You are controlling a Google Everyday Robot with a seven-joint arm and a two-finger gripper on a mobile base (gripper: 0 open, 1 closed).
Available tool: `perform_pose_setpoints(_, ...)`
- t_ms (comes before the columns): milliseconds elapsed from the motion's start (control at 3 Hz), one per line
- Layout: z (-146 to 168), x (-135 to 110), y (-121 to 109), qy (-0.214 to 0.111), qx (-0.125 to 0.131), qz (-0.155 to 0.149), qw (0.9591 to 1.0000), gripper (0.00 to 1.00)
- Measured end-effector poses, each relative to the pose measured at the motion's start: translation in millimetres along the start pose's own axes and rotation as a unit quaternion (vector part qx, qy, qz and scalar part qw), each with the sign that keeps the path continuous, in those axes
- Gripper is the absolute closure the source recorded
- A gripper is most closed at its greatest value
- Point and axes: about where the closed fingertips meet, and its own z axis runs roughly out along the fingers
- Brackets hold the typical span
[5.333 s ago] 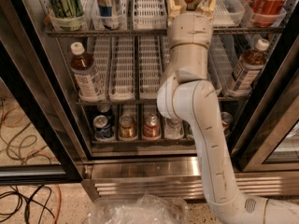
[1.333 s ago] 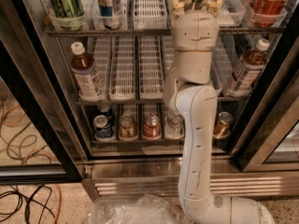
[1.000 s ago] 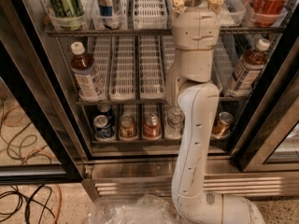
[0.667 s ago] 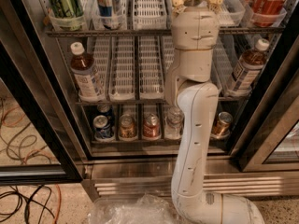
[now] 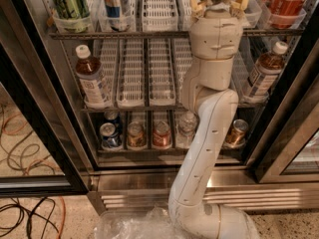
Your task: Pick 7up can from top shelf of fridge
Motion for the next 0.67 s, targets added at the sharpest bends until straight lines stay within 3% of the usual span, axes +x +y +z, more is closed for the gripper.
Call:
perform_pose_setpoints(333,-30.9,-28.4,-14.9,-0.012,-0.028,-0.015,0.9994,1.00)
perform_pose_setpoints(667,-30.8,-28.4,-14.8,-0.012,-0.028,-0.015,0.9994,1.00)
